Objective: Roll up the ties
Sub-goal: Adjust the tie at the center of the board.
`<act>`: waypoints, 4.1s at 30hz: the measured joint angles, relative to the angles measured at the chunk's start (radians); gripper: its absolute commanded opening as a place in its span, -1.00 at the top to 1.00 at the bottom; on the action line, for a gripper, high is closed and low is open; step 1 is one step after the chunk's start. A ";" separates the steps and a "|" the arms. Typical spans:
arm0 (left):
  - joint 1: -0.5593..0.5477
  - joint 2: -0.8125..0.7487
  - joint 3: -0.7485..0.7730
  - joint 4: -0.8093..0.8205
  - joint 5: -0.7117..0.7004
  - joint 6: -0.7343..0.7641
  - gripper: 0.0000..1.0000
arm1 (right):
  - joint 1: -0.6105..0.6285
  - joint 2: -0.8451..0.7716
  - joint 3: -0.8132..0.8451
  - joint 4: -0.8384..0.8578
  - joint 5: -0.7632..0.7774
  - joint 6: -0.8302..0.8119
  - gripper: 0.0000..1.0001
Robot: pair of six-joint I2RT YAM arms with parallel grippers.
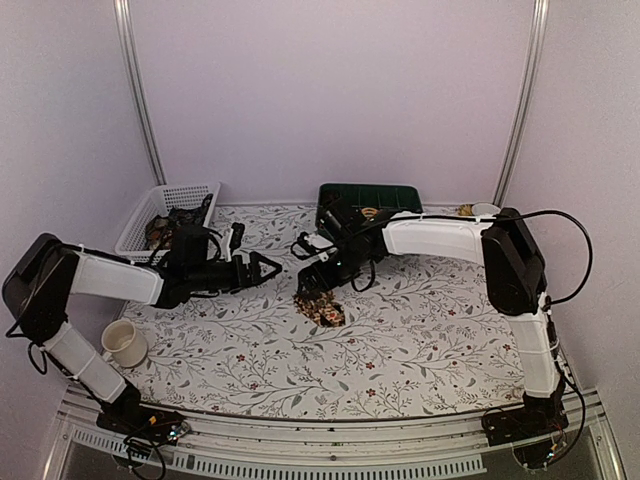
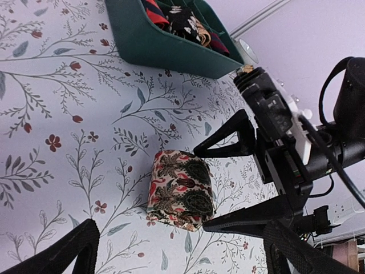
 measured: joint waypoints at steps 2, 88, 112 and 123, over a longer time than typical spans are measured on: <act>0.002 -0.027 -0.020 -0.014 -0.017 0.005 -1.00 | 0.009 0.020 0.017 -0.019 0.009 -0.014 -0.99; -0.040 0.305 0.051 0.138 0.145 -0.013 -0.34 | -0.029 -0.084 -0.122 0.150 -0.221 -0.019 -0.95; -0.052 0.339 0.052 0.144 0.126 -0.021 -0.35 | -0.029 -0.011 -0.103 0.163 -0.220 -0.013 -0.91; -0.052 0.341 0.052 0.143 0.124 -0.021 -0.36 | -0.029 -0.010 -0.103 0.167 -0.366 -0.008 -0.80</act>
